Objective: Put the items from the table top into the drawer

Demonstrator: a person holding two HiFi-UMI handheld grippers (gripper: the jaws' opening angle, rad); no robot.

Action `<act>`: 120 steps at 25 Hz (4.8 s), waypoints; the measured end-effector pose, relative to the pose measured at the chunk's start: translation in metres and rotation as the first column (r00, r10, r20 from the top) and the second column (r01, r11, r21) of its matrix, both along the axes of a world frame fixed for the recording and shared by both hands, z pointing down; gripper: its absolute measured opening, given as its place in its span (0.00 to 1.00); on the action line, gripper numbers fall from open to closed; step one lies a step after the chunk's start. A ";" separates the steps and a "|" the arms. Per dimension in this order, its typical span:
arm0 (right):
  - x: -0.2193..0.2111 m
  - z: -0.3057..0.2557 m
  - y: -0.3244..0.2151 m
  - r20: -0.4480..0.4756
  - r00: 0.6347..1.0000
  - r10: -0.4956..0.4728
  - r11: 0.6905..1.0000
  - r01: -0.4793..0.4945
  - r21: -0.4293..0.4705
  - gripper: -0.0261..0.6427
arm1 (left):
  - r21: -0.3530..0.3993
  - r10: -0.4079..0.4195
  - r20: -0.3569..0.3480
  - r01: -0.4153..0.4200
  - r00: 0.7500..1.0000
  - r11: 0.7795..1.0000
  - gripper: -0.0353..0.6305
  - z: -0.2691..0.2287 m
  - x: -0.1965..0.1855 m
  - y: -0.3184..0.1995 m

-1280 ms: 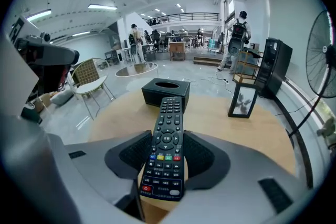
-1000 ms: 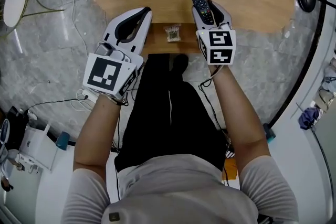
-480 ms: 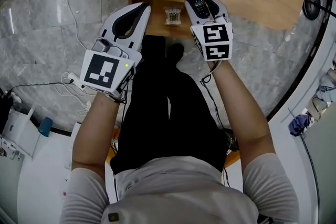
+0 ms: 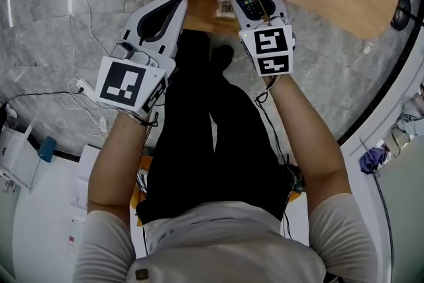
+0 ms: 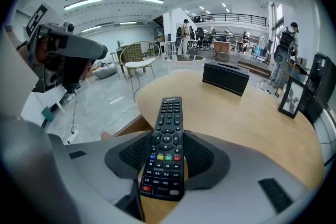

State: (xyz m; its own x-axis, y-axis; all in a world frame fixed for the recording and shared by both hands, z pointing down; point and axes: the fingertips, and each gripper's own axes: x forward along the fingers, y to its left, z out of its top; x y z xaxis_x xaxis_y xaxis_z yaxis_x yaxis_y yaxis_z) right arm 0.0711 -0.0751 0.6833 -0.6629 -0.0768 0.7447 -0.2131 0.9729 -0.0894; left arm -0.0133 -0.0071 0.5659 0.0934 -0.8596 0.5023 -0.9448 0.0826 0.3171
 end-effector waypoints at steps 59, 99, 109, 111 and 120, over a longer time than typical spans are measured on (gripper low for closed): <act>0.002 0.158 0.076 -0.163 0.931 -0.327 0.945 0.326 -0.032 0.37 | -0.106 -0.003 -0.069 -0.005 0.998 0.994 0.07 0.109 -0.016 0.033; 0.127 -0.521 0.045 0.469 0.883 -0.021 0.977 -0.080 0.195 0.09 | 0.255 0.102 0.171 -0.144 0.980 0.956 0.07 -0.414 0.113 0.043; 0.175 -0.587 0.063 0.514 0.857 -0.039 0.973 -0.086 0.215 0.08 | 0.330 0.100 0.213 -0.168 0.972 0.929 0.07 -0.493 0.144 0.056; 0.182 -0.595 0.069 0.519 0.853 -0.047 0.970 -0.084 0.227 0.08 | 0.336 0.101 0.219 -0.172 0.971 0.926 0.07 -0.501 0.147 0.061; 0.194 -0.621 0.097 0.550 0.835 -0.024 0.963 -0.130 0.238 0.08 | 0.333 0.115 0.259 -0.200 0.959 0.921 0.07 -0.525 0.137 0.100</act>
State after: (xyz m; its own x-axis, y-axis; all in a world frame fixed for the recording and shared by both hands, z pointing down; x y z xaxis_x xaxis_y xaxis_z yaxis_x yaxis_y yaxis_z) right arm 0.2650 0.0220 0.0627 -0.9420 -0.2594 0.2131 -0.2563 0.9657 0.0428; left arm 0.1237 0.0928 0.0414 0.1610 -0.9678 0.1933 -0.9862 -0.1499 0.0706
